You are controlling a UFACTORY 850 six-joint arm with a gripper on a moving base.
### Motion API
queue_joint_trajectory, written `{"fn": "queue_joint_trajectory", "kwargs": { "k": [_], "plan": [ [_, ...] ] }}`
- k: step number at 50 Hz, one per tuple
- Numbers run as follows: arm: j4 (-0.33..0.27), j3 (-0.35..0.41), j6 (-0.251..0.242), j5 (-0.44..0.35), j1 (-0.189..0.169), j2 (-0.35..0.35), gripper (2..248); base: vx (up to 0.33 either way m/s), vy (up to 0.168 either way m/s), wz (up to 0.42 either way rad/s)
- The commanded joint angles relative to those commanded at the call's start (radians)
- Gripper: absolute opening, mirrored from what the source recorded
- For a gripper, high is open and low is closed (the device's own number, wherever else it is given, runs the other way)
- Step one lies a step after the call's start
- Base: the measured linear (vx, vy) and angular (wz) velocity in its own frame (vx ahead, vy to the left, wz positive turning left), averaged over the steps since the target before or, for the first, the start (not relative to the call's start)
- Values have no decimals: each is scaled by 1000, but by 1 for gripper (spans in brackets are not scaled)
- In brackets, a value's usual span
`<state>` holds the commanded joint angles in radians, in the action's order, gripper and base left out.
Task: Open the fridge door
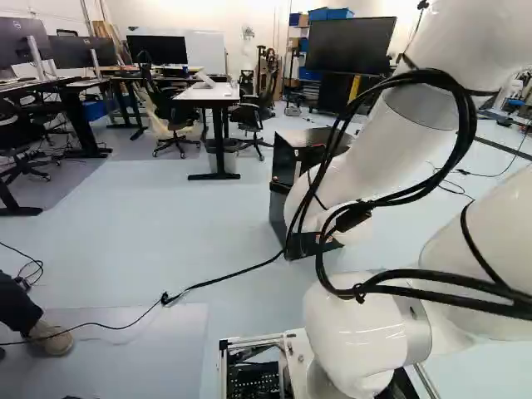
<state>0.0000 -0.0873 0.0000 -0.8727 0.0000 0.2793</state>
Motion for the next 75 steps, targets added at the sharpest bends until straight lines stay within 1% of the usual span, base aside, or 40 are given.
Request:
{"fn": "queue_joint_trajectory", "kwargs": {
  "k": [19, 37, 57, 75],
  "plan": [
    [0, 0, 0, 0, 0, 0, 247, 73, 1, -7],
    [0, -6, 0, 0, 1, -7, 247, 3, 0, 0],
    [16, -66, 0, 0, 17, -76, 247, 0, 0, 0],
    [77, -128, 0, 0, 39, -144, 247, 0, 0, 0]
  ]
}}
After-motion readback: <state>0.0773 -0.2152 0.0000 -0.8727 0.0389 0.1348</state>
